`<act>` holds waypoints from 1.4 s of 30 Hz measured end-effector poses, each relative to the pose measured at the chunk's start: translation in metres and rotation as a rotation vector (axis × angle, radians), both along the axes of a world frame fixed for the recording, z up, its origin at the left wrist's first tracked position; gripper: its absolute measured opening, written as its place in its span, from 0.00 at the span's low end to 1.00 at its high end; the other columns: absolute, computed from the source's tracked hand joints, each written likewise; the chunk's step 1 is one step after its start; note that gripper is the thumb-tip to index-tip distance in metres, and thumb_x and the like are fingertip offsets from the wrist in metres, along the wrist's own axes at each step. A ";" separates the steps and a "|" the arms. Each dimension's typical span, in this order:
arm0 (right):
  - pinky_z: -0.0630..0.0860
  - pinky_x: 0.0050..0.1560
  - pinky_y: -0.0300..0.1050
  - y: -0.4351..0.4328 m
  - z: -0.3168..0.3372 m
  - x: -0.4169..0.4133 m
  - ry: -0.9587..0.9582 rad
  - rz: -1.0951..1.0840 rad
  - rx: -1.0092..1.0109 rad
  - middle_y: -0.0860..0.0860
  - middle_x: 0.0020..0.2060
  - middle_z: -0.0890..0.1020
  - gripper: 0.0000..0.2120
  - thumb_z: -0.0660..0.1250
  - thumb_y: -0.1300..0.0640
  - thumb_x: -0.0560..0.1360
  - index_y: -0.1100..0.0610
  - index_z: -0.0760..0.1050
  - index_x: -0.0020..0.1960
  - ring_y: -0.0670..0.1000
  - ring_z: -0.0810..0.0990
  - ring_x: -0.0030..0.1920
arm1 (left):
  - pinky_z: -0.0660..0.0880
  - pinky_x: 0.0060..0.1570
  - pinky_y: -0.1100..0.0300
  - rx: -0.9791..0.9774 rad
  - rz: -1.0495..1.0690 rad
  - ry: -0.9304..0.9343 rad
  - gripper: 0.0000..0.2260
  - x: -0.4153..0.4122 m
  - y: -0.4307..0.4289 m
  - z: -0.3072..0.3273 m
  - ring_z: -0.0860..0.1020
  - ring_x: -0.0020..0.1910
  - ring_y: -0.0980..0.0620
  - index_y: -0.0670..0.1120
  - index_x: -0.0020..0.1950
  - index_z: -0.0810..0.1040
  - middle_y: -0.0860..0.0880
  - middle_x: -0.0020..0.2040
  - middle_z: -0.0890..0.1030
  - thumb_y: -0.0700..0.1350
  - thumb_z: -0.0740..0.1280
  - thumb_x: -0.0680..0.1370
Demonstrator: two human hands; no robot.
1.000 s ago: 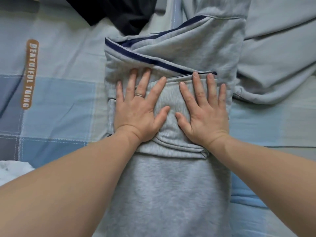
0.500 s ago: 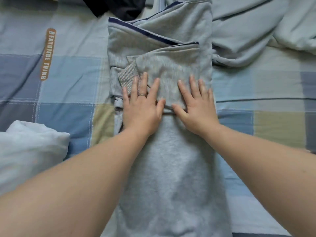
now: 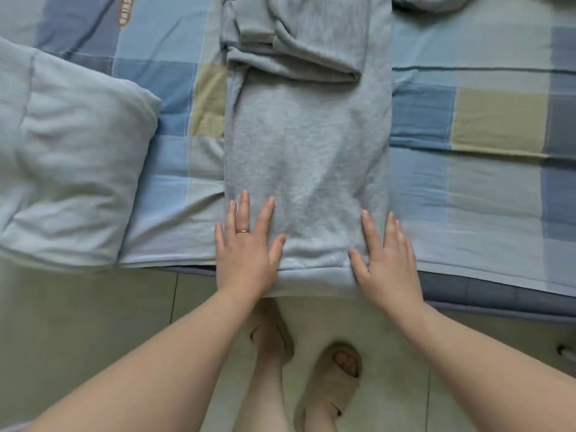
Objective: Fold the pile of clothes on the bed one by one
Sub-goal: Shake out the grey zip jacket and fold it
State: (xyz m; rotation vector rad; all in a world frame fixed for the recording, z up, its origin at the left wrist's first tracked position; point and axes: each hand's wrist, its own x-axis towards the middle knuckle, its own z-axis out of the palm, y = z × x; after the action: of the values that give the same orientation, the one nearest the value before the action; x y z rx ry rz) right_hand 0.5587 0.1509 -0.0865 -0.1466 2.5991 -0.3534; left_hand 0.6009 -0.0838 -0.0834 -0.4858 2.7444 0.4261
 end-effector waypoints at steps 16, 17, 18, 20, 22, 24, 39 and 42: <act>0.80 0.58 0.55 0.003 0.021 -0.009 -0.516 -0.846 -0.544 0.52 0.48 0.86 0.17 0.80 0.53 0.69 0.57 0.82 0.54 0.55 0.85 0.50 | 0.71 0.56 0.57 0.617 0.759 0.016 0.32 0.021 0.000 0.024 0.76 0.56 0.48 0.42 0.70 0.65 0.50 0.60 0.75 0.48 0.77 0.73; 0.80 0.60 0.55 0.002 0.027 -0.005 -0.508 -0.877 -0.573 0.52 0.49 0.86 0.16 0.80 0.54 0.69 0.57 0.82 0.55 0.55 0.85 0.51 | 0.73 0.58 0.55 0.645 0.791 -0.020 0.29 0.023 -0.003 0.029 0.78 0.57 0.46 0.41 0.68 0.70 0.48 0.60 0.78 0.49 0.77 0.73; 0.79 0.60 0.54 0.000 0.035 0.000 -0.497 -0.907 -0.594 0.52 0.50 0.86 0.17 0.79 0.54 0.70 0.58 0.82 0.56 0.55 0.84 0.52 | 0.75 0.59 0.53 0.677 0.812 -0.047 0.25 0.026 -0.004 0.037 0.79 0.57 0.45 0.41 0.65 0.74 0.47 0.59 0.80 0.50 0.76 0.74; 0.79 0.59 0.51 -0.003 0.059 0.010 -0.475 -0.949 -0.625 0.51 0.51 0.85 0.16 0.78 0.55 0.72 0.58 0.81 0.57 0.54 0.84 0.52 | 0.76 0.60 0.52 0.720 0.824 -0.074 0.18 0.033 -0.004 0.061 0.80 0.56 0.45 0.41 0.61 0.79 0.47 0.56 0.82 0.49 0.75 0.76; 0.79 0.57 0.49 -0.004 0.090 0.024 -0.462 -0.965 -0.641 0.51 0.50 0.85 0.13 0.77 0.55 0.72 0.56 0.81 0.55 0.53 0.83 0.52 | 0.76 0.59 0.54 0.753 0.818 -0.093 0.14 0.044 -0.002 0.094 0.79 0.54 0.47 0.43 0.60 0.79 0.48 0.55 0.81 0.47 0.74 0.77; 0.79 0.55 0.48 -0.003 0.128 0.044 -0.466 -0.973 -0.632 0.50 0.49 0.84 0.11 0.77 0.55 0.73 0.55 0.81 0.54 0.53 0.83 0.51 | 0.76 0.60 0.53 0.780 0.816 -0.142 0.17 0.060 -0.001 0.128 0.79 0.55 0.47 0.42 0.64 0.79 0.47 0.56 0.81 0.46 0.73 0.77; 0.80 0.42 0.48 0.039 0.335 0.189 -0.736 -1.152 -0.465 0.55 0.56 0.80 0.23 0.76 0.51 0.74 0.60 0.73 0.63 0.54 0.81 0.51 | 0.74 0.35 0.59 0.969 1.117 -0.588 0.15 0.205 0.021 0.321 0.81 0.40 0.49 0.42 0.61 0.78 0.47 0.49 0.84 0.47 0.73 0.77; 0.75 0.32 0.43 0.037 0.353 0.166 -0.717 -1.162 -0.513 0.54 0.53 0.78 0.21 0.75 0.53 0.75 0.60 0.72 0.62 0.52 0.79 0.46 | 0.69 0.27 0.61 1.030 1.158 -0.555 0.13 0.188 0.020 0.337 0.78 0.34 0.50 0.41 0.59 0.79 0.47 0.46 0.82 0.46 0.73 0.77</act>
State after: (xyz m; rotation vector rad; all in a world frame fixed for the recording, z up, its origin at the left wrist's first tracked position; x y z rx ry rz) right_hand 0.7244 0.1880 0.2665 1.1285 1.5739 -1.1870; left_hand 0.7888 -0.0635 0.2541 -1.4898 1.1860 1.5121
